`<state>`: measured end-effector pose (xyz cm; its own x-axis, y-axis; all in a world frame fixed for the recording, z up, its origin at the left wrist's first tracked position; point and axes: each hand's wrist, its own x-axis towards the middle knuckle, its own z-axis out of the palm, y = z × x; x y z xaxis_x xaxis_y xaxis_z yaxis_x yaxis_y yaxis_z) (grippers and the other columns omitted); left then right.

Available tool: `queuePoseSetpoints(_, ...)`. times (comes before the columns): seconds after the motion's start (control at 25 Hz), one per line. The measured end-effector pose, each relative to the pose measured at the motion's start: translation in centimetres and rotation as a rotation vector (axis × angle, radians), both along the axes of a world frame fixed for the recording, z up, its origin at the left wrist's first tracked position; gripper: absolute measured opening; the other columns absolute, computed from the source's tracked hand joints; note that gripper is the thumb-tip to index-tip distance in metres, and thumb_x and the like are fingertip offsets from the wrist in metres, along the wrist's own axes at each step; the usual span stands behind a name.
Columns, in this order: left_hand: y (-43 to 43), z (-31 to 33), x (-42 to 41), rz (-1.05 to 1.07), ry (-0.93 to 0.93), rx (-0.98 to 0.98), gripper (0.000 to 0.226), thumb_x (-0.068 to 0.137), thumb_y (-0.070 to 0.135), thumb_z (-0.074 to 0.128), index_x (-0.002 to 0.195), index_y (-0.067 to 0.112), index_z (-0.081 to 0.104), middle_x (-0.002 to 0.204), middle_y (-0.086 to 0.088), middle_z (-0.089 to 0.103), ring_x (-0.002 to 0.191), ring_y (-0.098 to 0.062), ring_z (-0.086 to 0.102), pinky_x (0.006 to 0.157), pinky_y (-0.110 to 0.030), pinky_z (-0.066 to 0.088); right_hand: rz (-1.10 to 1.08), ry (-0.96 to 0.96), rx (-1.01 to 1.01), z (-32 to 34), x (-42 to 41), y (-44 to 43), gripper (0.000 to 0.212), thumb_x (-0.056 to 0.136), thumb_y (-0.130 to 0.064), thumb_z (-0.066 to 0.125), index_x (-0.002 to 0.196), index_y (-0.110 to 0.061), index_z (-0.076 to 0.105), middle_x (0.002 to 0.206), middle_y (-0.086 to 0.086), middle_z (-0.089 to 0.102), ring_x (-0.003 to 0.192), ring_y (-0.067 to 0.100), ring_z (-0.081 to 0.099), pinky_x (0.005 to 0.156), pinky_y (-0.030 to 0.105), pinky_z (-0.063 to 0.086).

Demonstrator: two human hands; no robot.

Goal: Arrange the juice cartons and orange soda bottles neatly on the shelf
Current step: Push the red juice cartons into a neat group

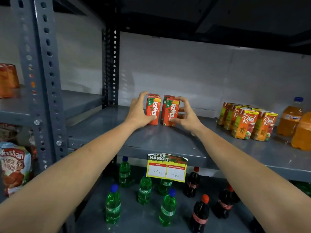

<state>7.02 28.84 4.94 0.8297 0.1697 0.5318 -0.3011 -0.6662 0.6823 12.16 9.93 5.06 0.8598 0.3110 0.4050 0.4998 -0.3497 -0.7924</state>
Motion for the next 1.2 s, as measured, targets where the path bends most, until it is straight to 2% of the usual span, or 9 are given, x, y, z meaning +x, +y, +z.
queuePoseSetpoints(0.12, 0.1, 0.2, 1.3, -0.042, -0.029, 0.081, 0.082, 0.072, 0.007, 0.079, 0.137, 0.028, 0.034, 0.129, -0.012, 0.047, 0.111, -0.023, 0.052, 0.081, -0.027, 0.042, -0.058, -0.052, -0.036, -0.1, 0.5, 0.1, 0.078, 0.080, -0.002, 0.069, 0.136, -0.034, 0.025, 0.122, 0.006, 0.048, 0.110, 0.016, 0.051, 0.066, 0.020, 0.050)
queuePoseSetpoints(0.24, 0.4, 0.3, 2.1, -0.076, -0.041, 0.064, 0.077, 0.071, 0.007, 0.080, 0.133, 0.026, 0.038, 0.120, -0.007, 0.053, 0.098, -0.018, 0.055, 0.069, -0.024, 0.047, -0.084, -0.096, -0.075, 0.0, 0.8, 0.6, 0.078, 0.080, -0.004, 0.070, 0.137, -0.031, 0.025, 0.127, 0.011, 0.051, 0.104, 0.014, 0.051, 0.065, 0.016, 0.048)
queuePoseSetpoints(0.36, 0.7, 0.3, 2.6, -0.094, -0.032, 0.059, 0.077, 0.071, 0.008, 0.080, 0.132, 0.027, 0.038, 0.114, -0.003, 0.051, 0.098, -0.019, 0.057, 0.062, -0.019, 0.047, -0.049, -0.091, -0.077, 0.1, 0.9, 0.5, 0.077, 0.081, -0.003, 0.068, 0.137, -0.032, 0.025, 0.129, 0.012, 0.049, 0.107, 0.016, 0.051, 0.065, 0.018, 0.050)
queuePoseSetpoints(0.52, 1.2, 0.5, 2.9, -0.113, -0.009, 0.048, 0.076, 0.073, 0.008, 0.079, 0.133, 0.029, 0.037, 0.113, -0.005, 0.050, 0.098, -0.019, 0.059, 0.059, -0.019, 0.047, -0.001, -0.061, -0.063, 0.1, 0.8, 0.2, 0.075, 0.083, -0.004, 0.066, 0.136, -0.034, 0.024, 0.127, 0.011, 0.047, 0.112, 0.020, 0.051, 0.080, 0.036, 0.056)
queuePoseSetpoints(0.76, 1.3, 0.2, 2.9, -0.125, -0.007, -0.008, 0.076, 0.074, 0.003, 0.076, 0.134, 0.031, 0.038, 0.121, -0.012, 0.055, 0.103, -0.023, 0.061, 0.076, -0.034, 0.056, 0.045, -0.071, -0.035, 0.0, 1.1, 0.1, 0.078, 0.079, 0.001, 0.069, 0.134, -0.034, 0.026, 0.118, 0.011, 0.049, 0.105, 0.021, 0.056, 0.083, 0.041, 0.057)
queuePoseSetpoints(0.92, 1.2, 0.1, 2.6, -0.074, -0.042, 0.050, 0.084, 0.070, 0.011, 0.081, 0.138, 0.030, 0.034, 0.126, -0.009, 0.053, 0.115, -0.022, 0.054, 0.084, -0.033, 0.048, -0.006, -0.085, -0.007, 0.1, 0.6, 0.3, 0.080, 0.072, -0.002, 0.075, 0.131, -0.033, 0.029, 0.121, 0.005, 0.046, 0.106, 0.015, 0.053, 0.075, 0.028, 0.056)
queuePoseSetpoints(1.0, 1.5, 0.0, 2.0, 0.002, -0.090, 0.073, 0.090, 0.068, 0.017, 0.083, 0.140, 0.032, 0.031, 0.132, -0.009, 0.049, 0.122, -0.023, 0.047, 0.095, -0.038, 0.043, -0.101, -0.159, -0.013, 0.2, 0.5, 0.1, 0.073, 0.072, -0.010, 0.076, 0.127, -0.031, 0.032, 0.122, 0.004, 0.045, 0.107, 0.015, 0.051, 0.076, 0.030, 0.054)
queuePoseSetpoints(1.08, 1.4, 0.0, 0.9, 0.048, -0.174, 0.120, 0.088, 0.069, 0.022, 0.082, 0.140, 0.032, 0.031, 0.135, -0.010, 0.046, 0.126, -0.024, 0.045, 0.101, -0.041, 0.040, -0.222, -0.301, -0.009, 0.1, 0.1, -0.8, 0.052, 0.073, -0.013, 0.070, 0.114, -0.021, 0.039, 0.109, 0.002, 0.048, 0.093, 0.015, 0.051, 0.070, 0.034, 0.052)
queuePoseSetpoints(1.2, -0.2, -0.3, -1.1, 0.072, -0.284, 0.268, 0.078, 0.071, 0.028, 0.078, 0.137, 0.025, 0.036, 0.130, -0.011, 0.050, 0.121, -0.028, 0.048, 0.097, -0.046, 0.044, -0.391, -0.406, -0.084, 0.2, -2.1, -2.2, 0.024, 0.071, -0.015, 0.060, 0.075, -0.016, 0.036, 0.069, -0.002, 0.041, 0.065, 0.020, 0.041, 0.056, 0.035, 0.037)
